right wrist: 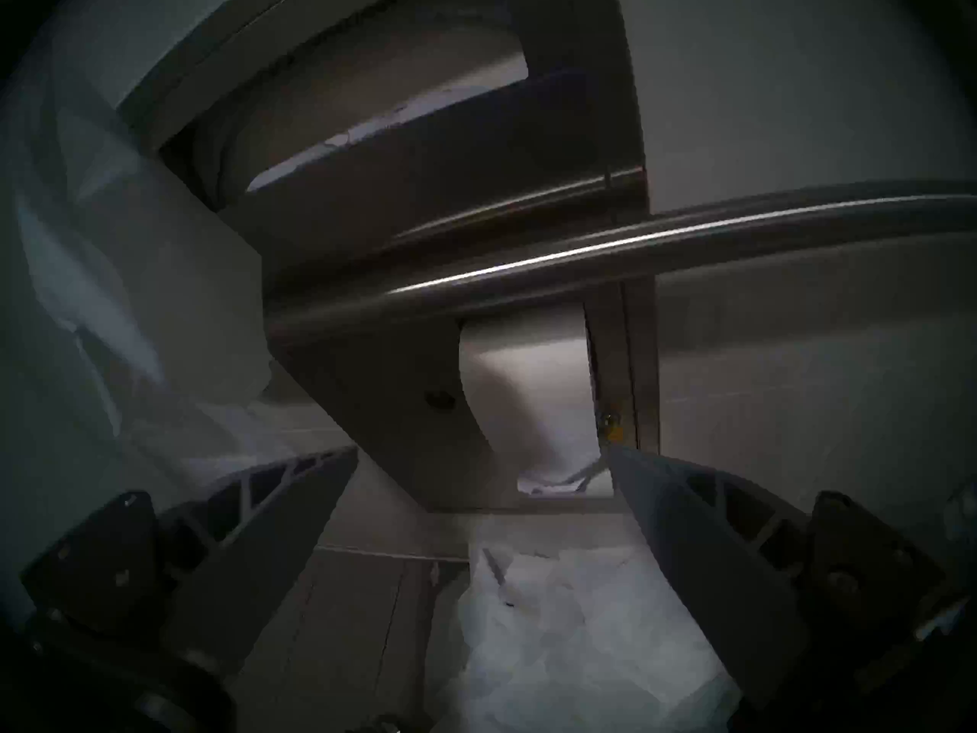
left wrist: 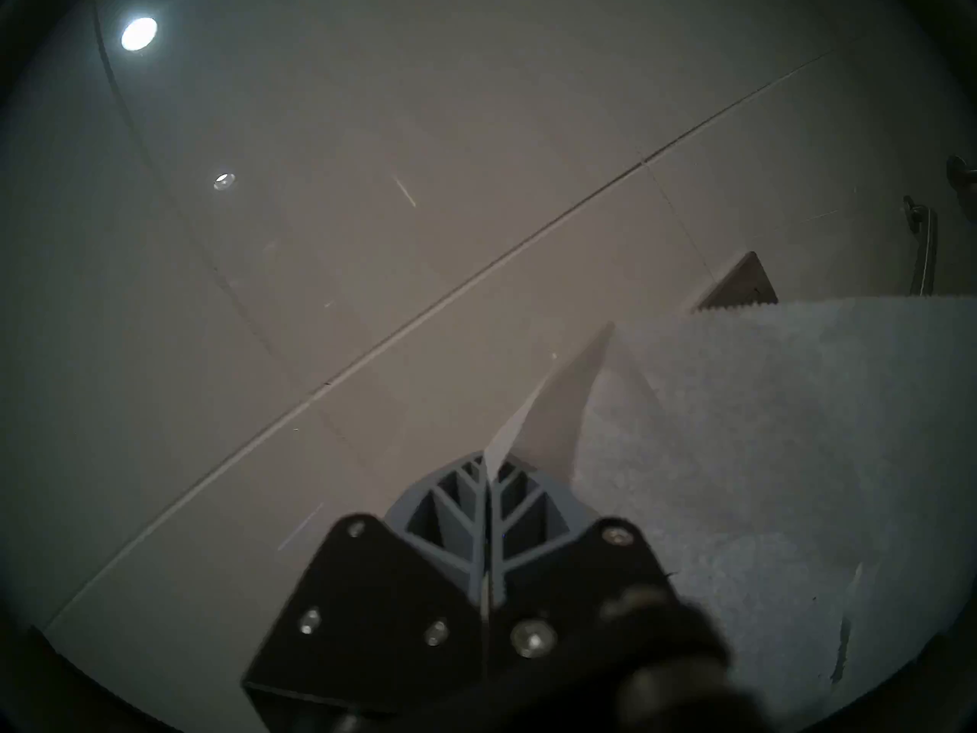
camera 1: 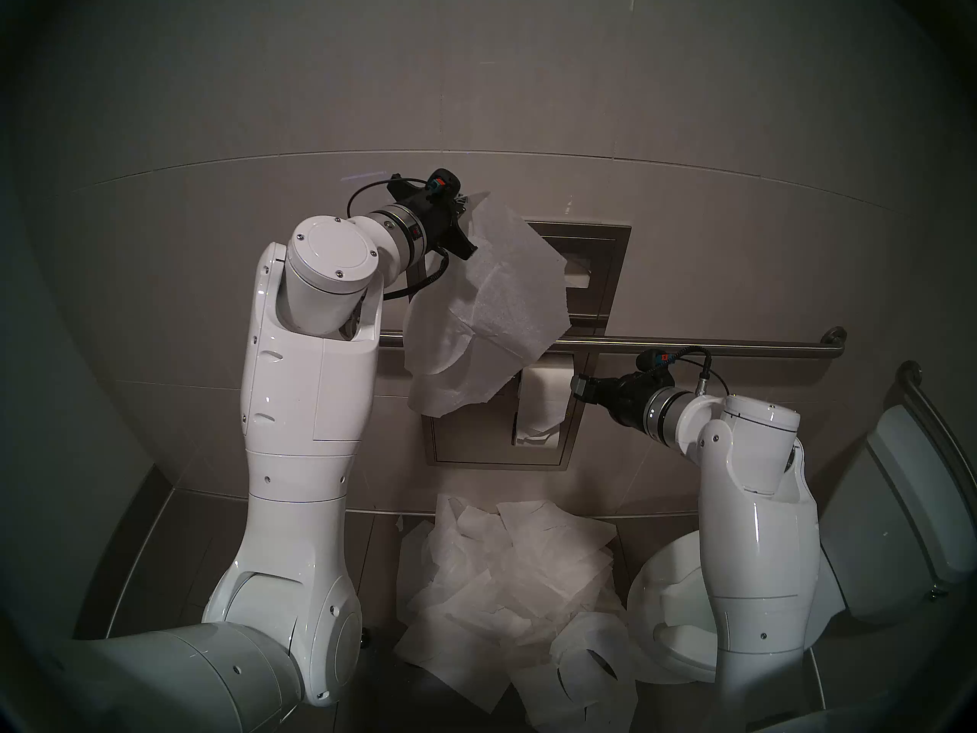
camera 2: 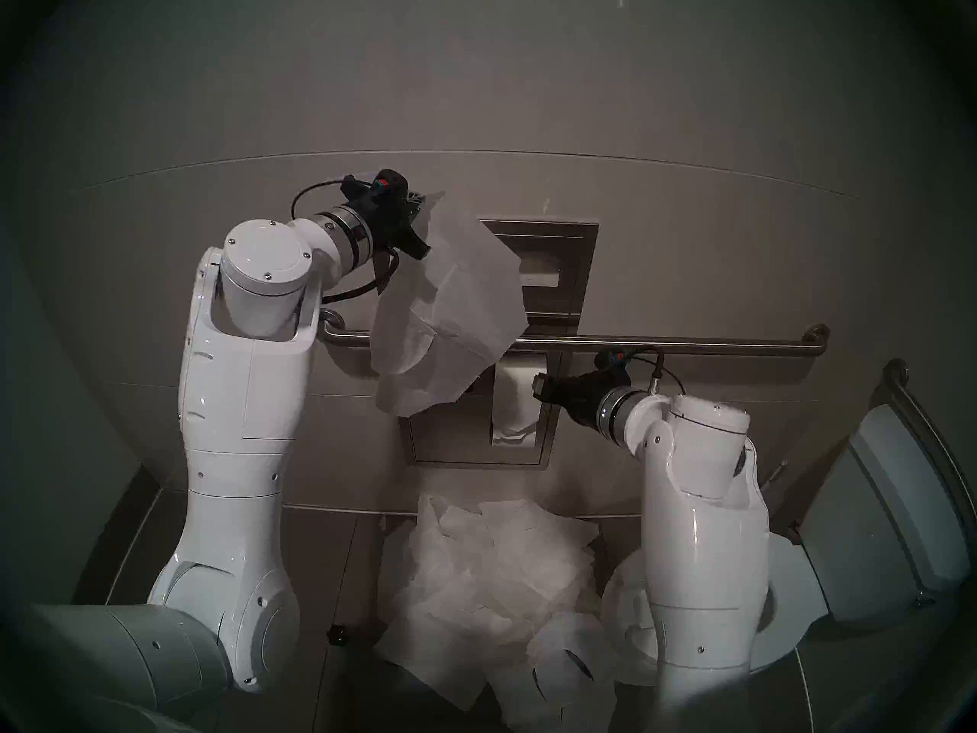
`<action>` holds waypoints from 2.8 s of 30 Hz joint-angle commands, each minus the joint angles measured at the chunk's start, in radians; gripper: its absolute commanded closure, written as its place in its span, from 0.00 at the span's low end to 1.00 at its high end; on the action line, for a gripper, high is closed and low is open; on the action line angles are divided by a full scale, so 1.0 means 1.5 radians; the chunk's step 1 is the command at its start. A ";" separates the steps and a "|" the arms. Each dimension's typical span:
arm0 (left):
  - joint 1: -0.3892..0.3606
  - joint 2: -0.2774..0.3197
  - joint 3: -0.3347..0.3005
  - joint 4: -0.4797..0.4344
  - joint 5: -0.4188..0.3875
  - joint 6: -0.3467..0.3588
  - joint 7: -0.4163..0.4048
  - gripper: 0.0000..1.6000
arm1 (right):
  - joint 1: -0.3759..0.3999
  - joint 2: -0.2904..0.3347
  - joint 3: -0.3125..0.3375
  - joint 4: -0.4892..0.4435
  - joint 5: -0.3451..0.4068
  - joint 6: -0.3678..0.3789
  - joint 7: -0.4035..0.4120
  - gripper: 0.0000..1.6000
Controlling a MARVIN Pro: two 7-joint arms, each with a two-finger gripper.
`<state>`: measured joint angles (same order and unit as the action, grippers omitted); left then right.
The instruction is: Take out a toilet seat cover
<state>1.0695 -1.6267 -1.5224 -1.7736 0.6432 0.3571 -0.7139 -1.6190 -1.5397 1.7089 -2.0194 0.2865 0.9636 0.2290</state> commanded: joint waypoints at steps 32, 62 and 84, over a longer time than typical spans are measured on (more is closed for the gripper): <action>-0.029 0.018 -0.030 -0.029 -0.034 -0.036 -0.018 1.00 | 0.207 0.011 -0.108 0.115 0.001 -0.044 0.069 0.00; 0.031 0.043 -0.029 -0.153 -0.027 0.011 -0.088 1.00 | 0.241 -0.002 -0.123 0.205 0.028 -0.161 0.133 1.00; 0.005 0.038 -0.011 -0.141 -0.025 0.010 -0.075 1.00 | 0.249 0.038 -0.085 0.144 -0.011 -0.199 0.119 1.00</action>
<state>1.1308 -1.5717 -1.5217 -1.9691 0.6028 0.3821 -0.8418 -1.3024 -1.5006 1.5502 -1.7469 0.2808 0.7005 0.4169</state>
